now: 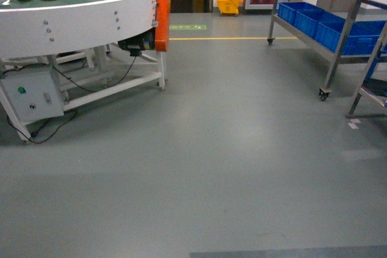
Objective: Pick red block from blue box to shelf
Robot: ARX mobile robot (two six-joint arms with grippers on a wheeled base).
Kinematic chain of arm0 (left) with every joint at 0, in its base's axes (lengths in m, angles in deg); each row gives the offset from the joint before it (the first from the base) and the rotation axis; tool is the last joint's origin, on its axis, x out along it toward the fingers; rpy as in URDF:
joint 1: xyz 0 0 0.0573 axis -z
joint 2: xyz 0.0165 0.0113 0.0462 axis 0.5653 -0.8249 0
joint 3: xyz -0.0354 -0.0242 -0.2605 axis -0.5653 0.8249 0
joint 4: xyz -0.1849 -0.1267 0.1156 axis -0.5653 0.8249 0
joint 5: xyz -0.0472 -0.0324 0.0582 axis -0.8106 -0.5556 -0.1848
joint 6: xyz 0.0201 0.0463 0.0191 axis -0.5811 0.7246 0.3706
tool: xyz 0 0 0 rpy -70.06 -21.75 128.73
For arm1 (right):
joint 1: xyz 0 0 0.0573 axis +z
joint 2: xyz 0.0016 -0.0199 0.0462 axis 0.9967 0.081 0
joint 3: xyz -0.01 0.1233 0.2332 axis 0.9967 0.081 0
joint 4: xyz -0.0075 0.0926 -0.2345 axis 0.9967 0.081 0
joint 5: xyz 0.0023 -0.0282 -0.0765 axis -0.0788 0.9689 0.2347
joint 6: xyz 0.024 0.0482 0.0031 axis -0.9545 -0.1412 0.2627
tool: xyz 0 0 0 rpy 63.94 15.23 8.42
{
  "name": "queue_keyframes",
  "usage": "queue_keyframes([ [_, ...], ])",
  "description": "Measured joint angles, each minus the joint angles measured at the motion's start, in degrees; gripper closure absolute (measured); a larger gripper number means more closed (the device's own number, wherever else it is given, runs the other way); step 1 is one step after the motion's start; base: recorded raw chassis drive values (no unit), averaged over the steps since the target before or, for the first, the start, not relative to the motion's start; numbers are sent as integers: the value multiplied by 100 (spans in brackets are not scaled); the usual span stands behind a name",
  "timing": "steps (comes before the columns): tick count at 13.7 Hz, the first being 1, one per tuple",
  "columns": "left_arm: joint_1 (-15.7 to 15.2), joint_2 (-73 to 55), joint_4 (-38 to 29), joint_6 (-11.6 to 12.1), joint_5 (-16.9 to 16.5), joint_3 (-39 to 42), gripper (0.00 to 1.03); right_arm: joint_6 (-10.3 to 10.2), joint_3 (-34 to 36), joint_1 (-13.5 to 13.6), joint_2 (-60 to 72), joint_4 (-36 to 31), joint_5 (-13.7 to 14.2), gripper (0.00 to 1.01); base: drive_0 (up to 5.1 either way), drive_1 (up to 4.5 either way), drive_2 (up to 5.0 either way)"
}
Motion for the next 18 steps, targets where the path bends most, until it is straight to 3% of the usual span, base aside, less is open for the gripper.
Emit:
queue_keyframes([
  [18, 0, 0, -4, 2, -4, 0, 5, 0, 0, 0, 0, 4, 0, 73, -3, 413, -419],
])
